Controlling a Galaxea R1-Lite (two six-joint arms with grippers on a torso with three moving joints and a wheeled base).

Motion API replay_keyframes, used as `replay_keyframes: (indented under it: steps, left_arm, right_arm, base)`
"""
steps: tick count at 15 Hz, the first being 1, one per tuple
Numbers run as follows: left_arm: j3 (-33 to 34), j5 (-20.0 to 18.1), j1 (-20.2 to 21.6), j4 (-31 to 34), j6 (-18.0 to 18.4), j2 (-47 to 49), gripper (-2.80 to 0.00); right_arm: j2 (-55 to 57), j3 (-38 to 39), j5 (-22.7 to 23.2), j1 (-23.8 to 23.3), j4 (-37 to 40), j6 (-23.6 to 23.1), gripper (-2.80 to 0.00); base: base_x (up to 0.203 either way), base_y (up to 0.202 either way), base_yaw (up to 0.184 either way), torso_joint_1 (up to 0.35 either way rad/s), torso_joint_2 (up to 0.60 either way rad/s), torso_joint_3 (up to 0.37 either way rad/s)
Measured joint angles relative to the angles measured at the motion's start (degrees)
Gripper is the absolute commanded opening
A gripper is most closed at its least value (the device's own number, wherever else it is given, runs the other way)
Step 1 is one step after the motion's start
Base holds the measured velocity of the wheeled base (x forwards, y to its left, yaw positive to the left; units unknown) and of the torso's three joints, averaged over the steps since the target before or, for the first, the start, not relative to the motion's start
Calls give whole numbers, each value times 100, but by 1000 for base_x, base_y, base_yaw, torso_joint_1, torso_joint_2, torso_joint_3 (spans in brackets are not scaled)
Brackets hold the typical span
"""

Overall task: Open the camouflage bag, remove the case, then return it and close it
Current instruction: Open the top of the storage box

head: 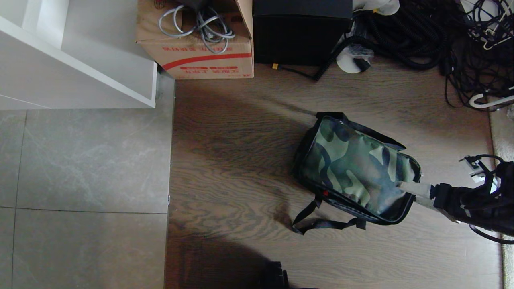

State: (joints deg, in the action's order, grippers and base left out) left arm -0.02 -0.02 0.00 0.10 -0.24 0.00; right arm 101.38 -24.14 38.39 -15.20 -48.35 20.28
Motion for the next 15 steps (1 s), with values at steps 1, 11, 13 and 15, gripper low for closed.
replay_keyframes:
  steps: [1,11,13,15]
  left_arm:
    - [0,2,0,0,2,0,-280]
    - [2,2,0,-2,0,0,-280]
    - [2,2,0,-2,2,0,-280]
    - [2,1,0,0,0,0,-280]
  right_arm:
    - [72,2,-11,10,0,-22,0]
    - [670,-72,-10,27,-110,-121,0]
    - [769,-74,-13,27,-104,-191,0]
    - [871,-100,-9,64,-106,-242,0]
  base:
    - [0,0,0,0,0,0]
    - [0,0,0,0,0,0]
    - [0,0,0,0,0,0]
    - [0,0,0,0,0,0]
